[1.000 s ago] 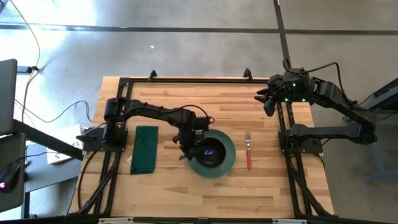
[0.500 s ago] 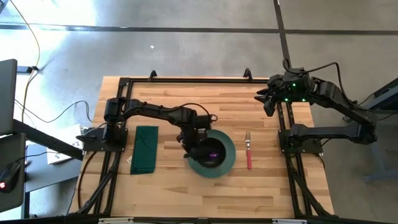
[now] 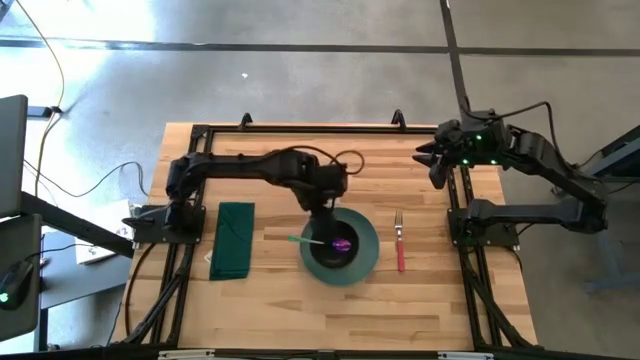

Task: Set table place
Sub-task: Return to Home Position

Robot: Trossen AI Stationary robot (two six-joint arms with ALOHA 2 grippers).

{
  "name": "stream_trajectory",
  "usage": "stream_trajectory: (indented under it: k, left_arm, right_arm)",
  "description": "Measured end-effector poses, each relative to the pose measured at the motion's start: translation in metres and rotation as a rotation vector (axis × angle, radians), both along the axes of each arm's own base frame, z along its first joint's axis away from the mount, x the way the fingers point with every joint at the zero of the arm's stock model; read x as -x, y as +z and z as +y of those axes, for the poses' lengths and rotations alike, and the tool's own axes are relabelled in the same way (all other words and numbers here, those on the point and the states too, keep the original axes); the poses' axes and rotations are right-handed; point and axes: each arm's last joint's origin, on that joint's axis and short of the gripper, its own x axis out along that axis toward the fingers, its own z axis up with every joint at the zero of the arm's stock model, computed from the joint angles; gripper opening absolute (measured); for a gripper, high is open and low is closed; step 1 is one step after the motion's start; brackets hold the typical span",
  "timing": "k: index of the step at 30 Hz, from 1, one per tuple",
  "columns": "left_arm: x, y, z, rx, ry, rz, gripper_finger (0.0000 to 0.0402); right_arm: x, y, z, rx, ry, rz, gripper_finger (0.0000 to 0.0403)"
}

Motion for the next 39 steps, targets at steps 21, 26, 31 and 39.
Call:
stream_trajectory:
  k: [21,26,31,39]
  left_arm:
    - [0.121,0.109,-0.066,-0.680,0.213,-0.151,0.0004]
    - [0.149,0.069,-0.068,-0.587,0.251,-0.368,0.0001]
    - [0.176,0.005,-0.059,-0.458,0.245,-0.679,0.0000]
    - [0.229,-0.061,-0.046,-0.435,0.338,-0.900,0.0000]
  right_arm:
    - [0.160,0.008,0.075,0.062,0.085,-0.535,0.0000]
    - [0.158,-0.020,0.079,0.033,0.146,-0.581,0.0000]
    - [0.117,-0.059,0.064,0.018,0.276,-0.706,0.0000]
    - [0.066,-0.122,0.035,-0.033,0.177,-0.739,0.0000]
